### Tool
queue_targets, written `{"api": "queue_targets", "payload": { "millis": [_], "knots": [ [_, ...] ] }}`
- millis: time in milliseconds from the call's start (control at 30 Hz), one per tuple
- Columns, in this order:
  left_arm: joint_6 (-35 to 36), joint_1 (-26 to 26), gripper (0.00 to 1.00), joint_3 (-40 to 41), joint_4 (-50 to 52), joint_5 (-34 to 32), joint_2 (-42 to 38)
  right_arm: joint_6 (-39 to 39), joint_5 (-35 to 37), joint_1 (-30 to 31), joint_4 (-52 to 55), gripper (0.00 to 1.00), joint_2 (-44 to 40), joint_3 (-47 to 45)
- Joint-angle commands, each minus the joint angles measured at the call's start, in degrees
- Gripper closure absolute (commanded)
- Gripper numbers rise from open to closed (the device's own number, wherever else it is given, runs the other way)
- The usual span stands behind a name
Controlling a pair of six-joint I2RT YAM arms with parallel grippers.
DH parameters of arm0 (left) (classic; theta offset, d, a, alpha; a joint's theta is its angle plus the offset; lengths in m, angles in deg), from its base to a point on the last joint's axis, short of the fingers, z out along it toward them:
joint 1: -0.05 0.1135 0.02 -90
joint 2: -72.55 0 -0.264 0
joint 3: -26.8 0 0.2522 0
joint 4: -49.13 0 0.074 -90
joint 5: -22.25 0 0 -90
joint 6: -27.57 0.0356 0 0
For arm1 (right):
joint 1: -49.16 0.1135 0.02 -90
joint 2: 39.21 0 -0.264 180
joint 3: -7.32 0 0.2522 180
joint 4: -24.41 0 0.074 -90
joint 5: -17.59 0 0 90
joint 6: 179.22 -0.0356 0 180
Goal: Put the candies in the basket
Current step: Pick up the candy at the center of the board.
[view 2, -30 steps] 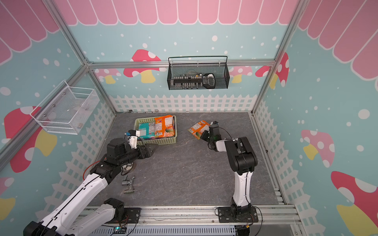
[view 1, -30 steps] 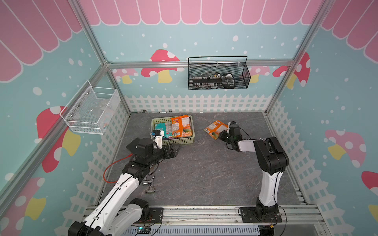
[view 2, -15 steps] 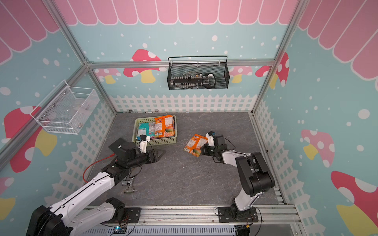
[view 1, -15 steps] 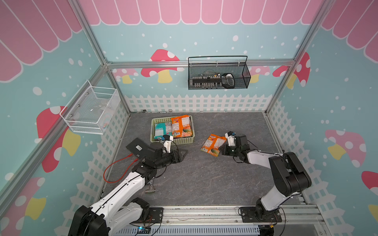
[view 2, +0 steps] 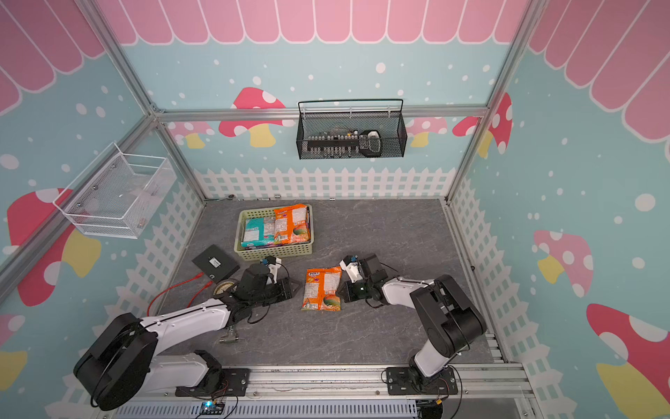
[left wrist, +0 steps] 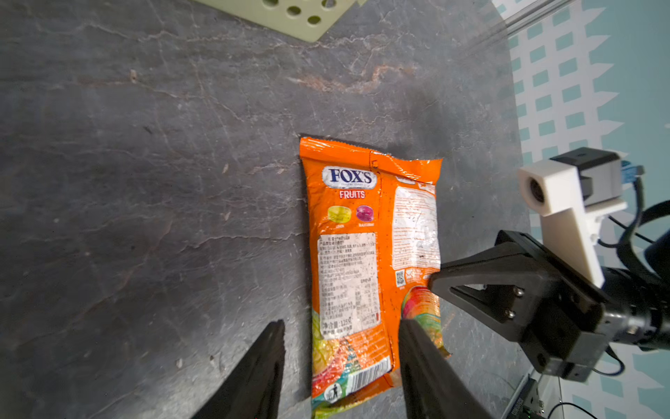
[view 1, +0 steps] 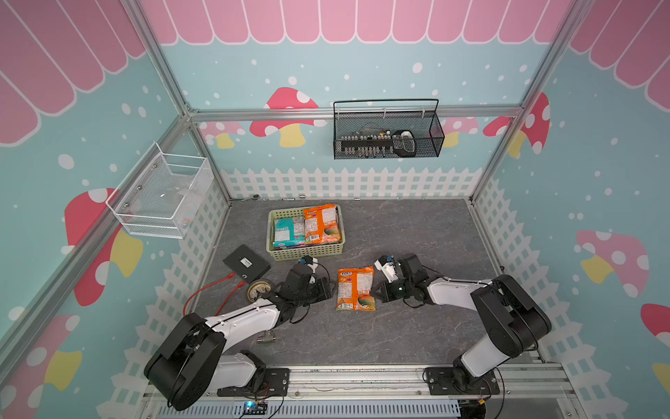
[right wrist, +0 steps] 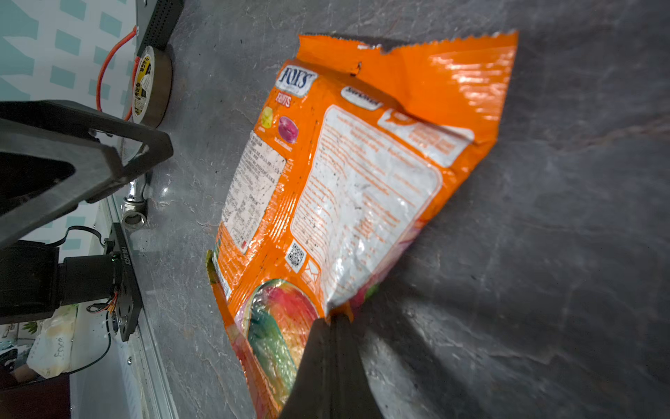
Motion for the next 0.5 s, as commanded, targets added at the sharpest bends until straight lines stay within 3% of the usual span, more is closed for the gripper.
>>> {"api": "queue_targets", "payload": {
  "millis": [0,200,467],
  "knots": [
    [-1.37,-0.45,0.48,0.57,-6.26,-0.58,2.77,1.29,0.64,0.38,-0.71,1.00,2.07,-0.09],
    [-3.82,-1.66,0.53,0.54,-15.09,2.64,10.61,1.04,1.40,0.50,-1.90,1.00,3.07,-0.35],
    [-6.66,-3.36,0.58,-1.14,-19.68,2.78,19.30,0.51,2.44,0.58,-2.81,1.00,3.91,-1.36]
  ]
}}
